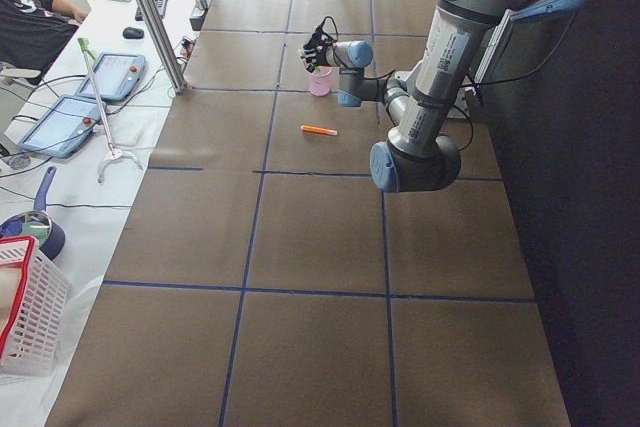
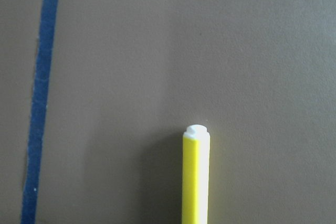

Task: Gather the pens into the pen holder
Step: 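Raise the left gripper and move it back from the holder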

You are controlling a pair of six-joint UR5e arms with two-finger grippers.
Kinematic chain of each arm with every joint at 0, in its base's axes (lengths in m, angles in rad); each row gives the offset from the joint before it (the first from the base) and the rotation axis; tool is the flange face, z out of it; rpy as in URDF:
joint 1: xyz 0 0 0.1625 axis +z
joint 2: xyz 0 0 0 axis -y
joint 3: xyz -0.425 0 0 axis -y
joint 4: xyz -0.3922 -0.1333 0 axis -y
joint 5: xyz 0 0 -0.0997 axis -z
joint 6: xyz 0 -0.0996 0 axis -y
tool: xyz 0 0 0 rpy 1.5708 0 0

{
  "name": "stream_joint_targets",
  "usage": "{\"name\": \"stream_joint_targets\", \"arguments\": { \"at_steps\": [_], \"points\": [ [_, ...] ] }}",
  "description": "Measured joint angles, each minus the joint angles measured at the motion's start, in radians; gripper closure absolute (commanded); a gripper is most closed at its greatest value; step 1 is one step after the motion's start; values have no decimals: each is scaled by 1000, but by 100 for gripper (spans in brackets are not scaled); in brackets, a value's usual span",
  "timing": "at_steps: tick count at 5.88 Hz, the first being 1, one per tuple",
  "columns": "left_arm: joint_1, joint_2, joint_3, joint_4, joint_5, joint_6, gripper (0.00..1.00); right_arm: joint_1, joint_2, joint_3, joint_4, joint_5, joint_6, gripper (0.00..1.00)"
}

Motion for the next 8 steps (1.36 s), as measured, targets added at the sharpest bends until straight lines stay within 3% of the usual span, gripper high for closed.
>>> {"name": "stream_joint_targets", "arguments": {
  "at_steps": [4,5,6,8],
  "points": [
    [-12,4,-18,8,-6,5,0,0,0,1,0,1,0,0],
    [-52,10,-20,39,-45,6,0,0,0,1,0,1,0,0],
    [-118,12,-22,104,-145,7,0,0,0,1,0,1,0,0],
    [-280,13,-24,290,-458,7,0,0,0,1,0,1,0,0]
  ]
}}
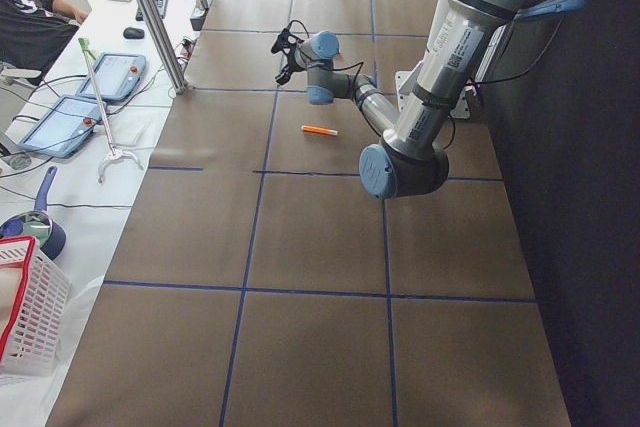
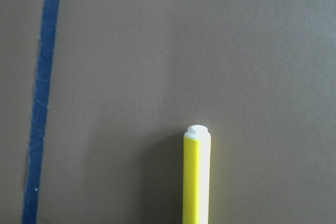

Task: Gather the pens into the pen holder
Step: 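Raise the left gripper and move it back from the holder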

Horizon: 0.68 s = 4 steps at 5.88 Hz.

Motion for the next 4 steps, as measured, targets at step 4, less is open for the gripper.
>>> {"name": "stream_joint_targets", "arguments": {
  "at_steps": [4],
  "points": [
    [-190,17,3,382,-461,104,0,-1,-5,-8,-1,-3,-6,20]
  ]
}}
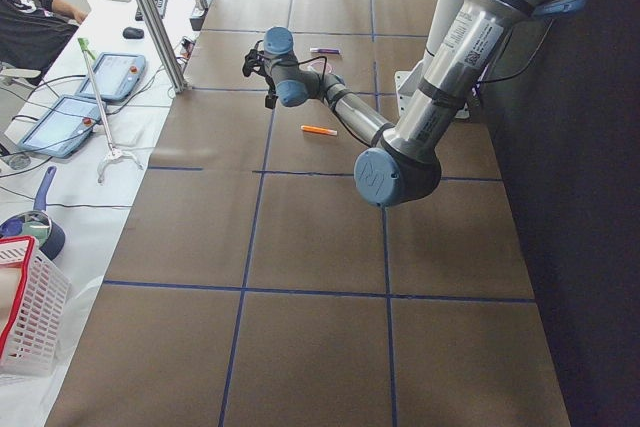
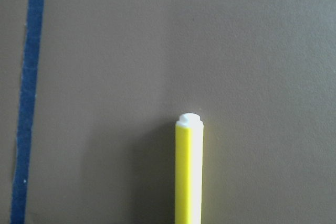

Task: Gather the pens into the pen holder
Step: 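Raise the left gripper and move it back from the holder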

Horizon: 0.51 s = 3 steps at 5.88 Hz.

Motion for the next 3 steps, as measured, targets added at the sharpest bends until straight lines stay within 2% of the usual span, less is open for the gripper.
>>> {"name": "stream_joint_targets", "arguments": {
  "at_steps": [2,3],
  "points": [
    [-19,2,-2,206,-62,146,0,-1,-1,0,0,0,1,42],
    [-20,1,-4,258,-68,181,0,-1,-1,-1,0,-1,1,49]
  ]
}}
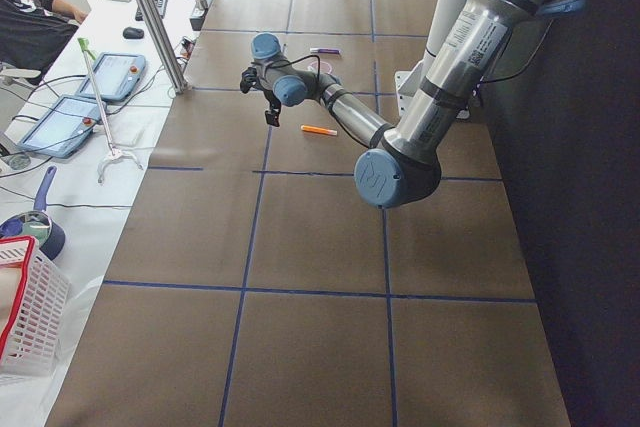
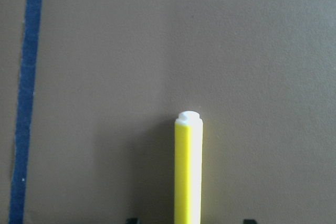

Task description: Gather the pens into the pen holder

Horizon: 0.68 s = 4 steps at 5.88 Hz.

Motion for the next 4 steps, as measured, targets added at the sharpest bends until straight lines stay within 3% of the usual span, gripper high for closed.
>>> {"name": "stream_joint_targets", "arguments": {
  "at_steps": [3,4],
  "points": [
    [-17,0,-17,26,-47,15,0,0,0,0,0,-3,1,63],
    [-23,-1,-18,26,-58,15,0,0,0,0,0,-4,1,77]
  ]
}}
